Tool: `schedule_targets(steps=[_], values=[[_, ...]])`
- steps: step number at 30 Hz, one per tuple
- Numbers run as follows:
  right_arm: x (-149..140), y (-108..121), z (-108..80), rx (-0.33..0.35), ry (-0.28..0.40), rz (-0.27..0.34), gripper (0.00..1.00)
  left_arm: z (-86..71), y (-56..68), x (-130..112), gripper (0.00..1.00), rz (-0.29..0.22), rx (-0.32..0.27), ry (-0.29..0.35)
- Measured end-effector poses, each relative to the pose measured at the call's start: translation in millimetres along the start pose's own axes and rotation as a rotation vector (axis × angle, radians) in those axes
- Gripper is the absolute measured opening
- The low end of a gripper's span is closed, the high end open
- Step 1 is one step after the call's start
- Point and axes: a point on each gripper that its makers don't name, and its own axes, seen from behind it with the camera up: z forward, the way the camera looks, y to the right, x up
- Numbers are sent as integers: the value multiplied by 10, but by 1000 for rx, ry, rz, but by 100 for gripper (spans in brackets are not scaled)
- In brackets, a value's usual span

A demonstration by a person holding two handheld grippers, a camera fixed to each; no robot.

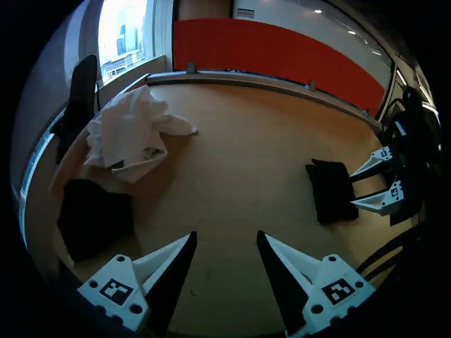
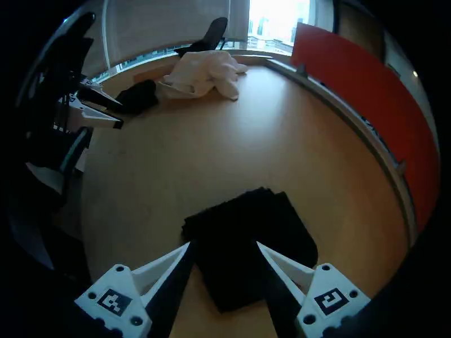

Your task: Fold towel

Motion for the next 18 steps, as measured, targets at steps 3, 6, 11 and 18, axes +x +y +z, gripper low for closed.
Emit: schedule_targets(steps=[3, 6, 11, 18], values=[[-9, 8, -8, -5, 2, 9, 72, -1, 1, 10, 78, 1, 0, 1], [-43, 27, -15, -15, 0, 19, 72, -3, -2, 18, 78, 4, 0, 2], [-197, 51, -25, -30, -16, 45, 72, 1, -12, 13, 78, 5, 3, 1], [-548, 40, -53, -48, -59, 102, 72, 7, -20, 3, 78, 3, 4, -3]])
